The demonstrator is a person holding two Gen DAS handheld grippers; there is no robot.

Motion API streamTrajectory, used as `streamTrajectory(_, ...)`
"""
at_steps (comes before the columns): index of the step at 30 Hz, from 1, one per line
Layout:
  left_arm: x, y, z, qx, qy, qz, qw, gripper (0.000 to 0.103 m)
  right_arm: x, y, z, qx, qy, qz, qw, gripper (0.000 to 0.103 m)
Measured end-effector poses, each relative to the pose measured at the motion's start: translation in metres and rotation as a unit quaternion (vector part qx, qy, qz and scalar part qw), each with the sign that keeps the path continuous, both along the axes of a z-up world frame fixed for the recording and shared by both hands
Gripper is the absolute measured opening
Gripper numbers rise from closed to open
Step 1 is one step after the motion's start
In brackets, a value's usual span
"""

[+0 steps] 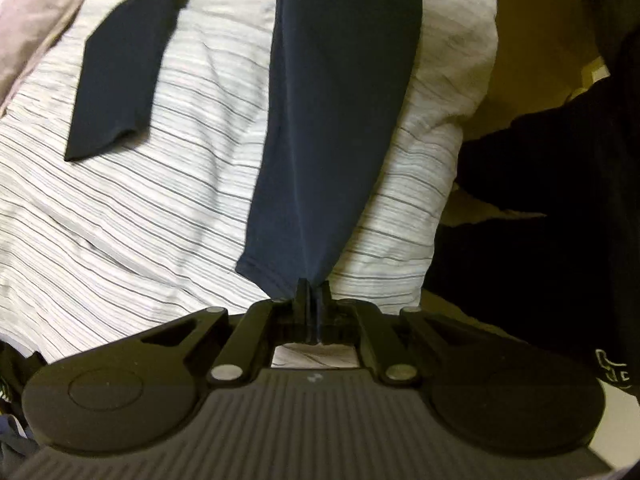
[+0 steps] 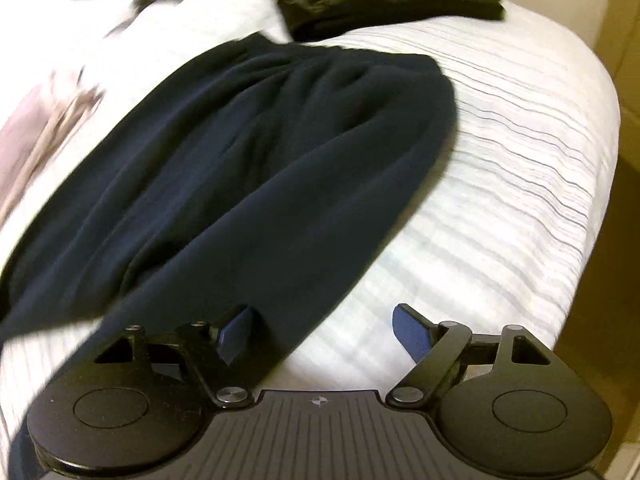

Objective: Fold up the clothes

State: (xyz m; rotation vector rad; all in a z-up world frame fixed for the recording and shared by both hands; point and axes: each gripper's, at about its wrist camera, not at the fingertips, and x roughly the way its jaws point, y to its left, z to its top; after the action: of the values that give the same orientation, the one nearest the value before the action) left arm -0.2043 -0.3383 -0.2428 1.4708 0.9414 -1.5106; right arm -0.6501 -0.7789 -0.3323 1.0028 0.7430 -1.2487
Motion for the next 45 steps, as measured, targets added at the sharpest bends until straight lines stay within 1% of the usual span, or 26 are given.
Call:
streamTrajectory(3, -0.002, -0.003, -0.007, 0.012, -0.015, -0.002, 0.9998, 0.001, -0.017, -0.013, -0.006, 0.016, -0.057, -0.032, 0.998, 0.081)
streamTrajectory(6, 0.002, -0.007, -0.008, 0.016, -0.031, 0.002, 0.9994, 0.001, -0.036, -0.019, -0.007, 0.023, -0.116, -0.067, 0.991, 0.080)
streamTrajectory(7, 0.005, -0.009, -0.008, 0.016, -0.035, 0.004, 0.9993, 0.001, -0.041, -0.020, -0.007, 0.025, -0.127, -0.073, 0.989, 0.076)
streamTrajectory(9, 0.010, -0.014, -0.008, 0.014, -0.043, 0.008, 0.9989, 0.001, -0.048, -0.025, -0.008, 0.029, -0.139, -0.077, 0.987, 0.048)
streamTrajectory(10, 0.012, -0.016, -0.007, 0.013, -0.048, 0.008, 0.9988, 0.001, -0.051, -0.028, -0.009, 0.032, -0.142, -0.078, 0.986, 0.038)
streamTrajectory(11, 0.014, -0.017, -0.006, 0.011, -0.052, 0.008, 0.9986, 0.001, -0.052, -0.031, -0.009, 0.035, -0.144, -0.080, 0.986, 0.015)
streamTrajectory(12, 0.015, -0.019, -0.005, 0.010, -0.056, 0.008, 0.9984, 0.001, -0.053, -0.032, -0.006, 0.037, -0.143, -0.082, 0.986, 0.001)
streamTrajectory(15, 0.020, -0.024, 0.000, 0.002, -0.070, 0.007, 0.9975, 0.001, -0.042, -0.032, 0.019, 0.032, -0.115, -0.075, 0.990, 0.001)
streamTrajectory(16, 0.024, -0.028, 0.006, -0.009, -0.079, 0.009, 0.9968, 0.001, -0.034, -0.034, 0.031, 0.025, -0.109, -0.065, 0.992, 0.001)
streamTrajectory(18, 0.037, -0.036, 0.023, -0.041, -0.100, 0.020, 0.9939, 0.001, -0.015, -0.040, 0.062, -0.003, -0.128, -0.038, 0.991, 0.001)
streamTrajectory(19, 0.043, -0.040, 0.032, -0.056, -0.111, 0.025, 0.9919, 0.001, -0.006, -0.045, 0.080, -0.022, -0.147, -0.026, 0.989, 0.000)
streamTrajectory(21, 0.058, -0.046, 0.059, -0.095, -0.140, 0.037, 0.9849, 0.002, 0.008, -0.055, 0.117, -0.066, -0.190, -0.009, 0.980, 0.000)
streamTrajectory(23, 0.073, -0.051, 0.089, -0.135, -0.172, 0.050, 0.9746, 0.001, 0.014, -0.057, 0.150, -0.108, -0.215, 0.002, 0.971, 0.000)
streamTrajectory(24, 0.081, -0.054, 0.104, -0.154, -0.187, 0.057, 0.9685, 0.001, 0.014, -0.055, 0.165, -0.126, -0.221, 0.006, 0.967, 0.000)
streamTrajectory(25, 0.089, -0.057, 0.119, -0.174, -0.203, 0.063, 0.9616, 0.001, 0.010, -0.050, 0.172, -0.134, -0.218, 0.007, 0.967, 0.000)
streamTrajectory(26, 0.090, -0.056, 0.128, -0.180, -0.204, 0.061, 0.9602, 0.001, 0.005, -0.043, 0.173, -0.132, -0.209, 0.006, 0.969, 0.000)
streamTrajectory(27, 0.085, -0.053, 0.131, -0.176, -0.195, 0.053, 0.9634, 0.001, 0.000, -0.035, 0.167, -0.121, -0.197, 0.001, 0.973, 0.000)
streamTrajectory(28, 0.076, -0.048, 0.125, -0.160, -0.182, 0.043, 0.9694, 0.001, -0.006, -0.029, 0.156, -0.104, -0.183, -0.003, 0.978, 0.000)
streamTrajectory(30, 0.052, -0.037, 0.099, -0.109, -0.146, 0.017, 0.9832, 0.001, -0.023, -0.014, 0.124, -0.067, -0.141, -0.018, 0.988, 0.000)
streamTrajectory(31, 0.040, -0.031, 0.085, -0.083, -0.128, 0.005, 0.9883, 0.001, -0.032, -0.007, 0.108, -0.048, -0.121, -0.025, 0.991, 0.000)
streamTrajectory(33, 0.018, -0.019, 0.058, -0.035, -0.092, -0.015, 0.9950, 0.001, -0.050, 0.006, 0.075, -0.012, -0.084, -0.044, 0.995, 0.000)
streamTrajectory(35, 0.002, -0.008, 0.031, 0.001, -0.061, -0.020, 0.9980, 0.001, -0.064, 0.014, 0.048, 0.016, -0.057, -0.056, 0.997, 0.000)
streamTrajectory(37, -0.015, 0.003, 0.004, 0.038, -0.029, -0.024, 0.9986, 0.001, -0.073, 0.022, 0.031, 0.029, -0.037, -0.053, 0.997, 0.000)
streamTrajectory(38, -0.021, 0.007, -0.007, 0.050, -0.020, -0.025, 0.9982, 0.001, -0.077, 0.026, 0.024, 0.035, -0.027, -0.052, 0.998, 0.000)
streamTrajectory(42, -0.028, 0.012, -0.030, 0.067, -0.025, -0.017, 0.9973, 0.002, -0.080, 0.033, 0.018, 0.055, -0.019, -0.049, 0.997, 0.001)
streamTrajectory(45, -0.022, 0.007, -0.023, 0.056, -0.029, 0.002, 0.9980, 0.007, -0.078, 0.027, 0.033, 0.042, -0.011, -0.040, 0.998, 0.001)
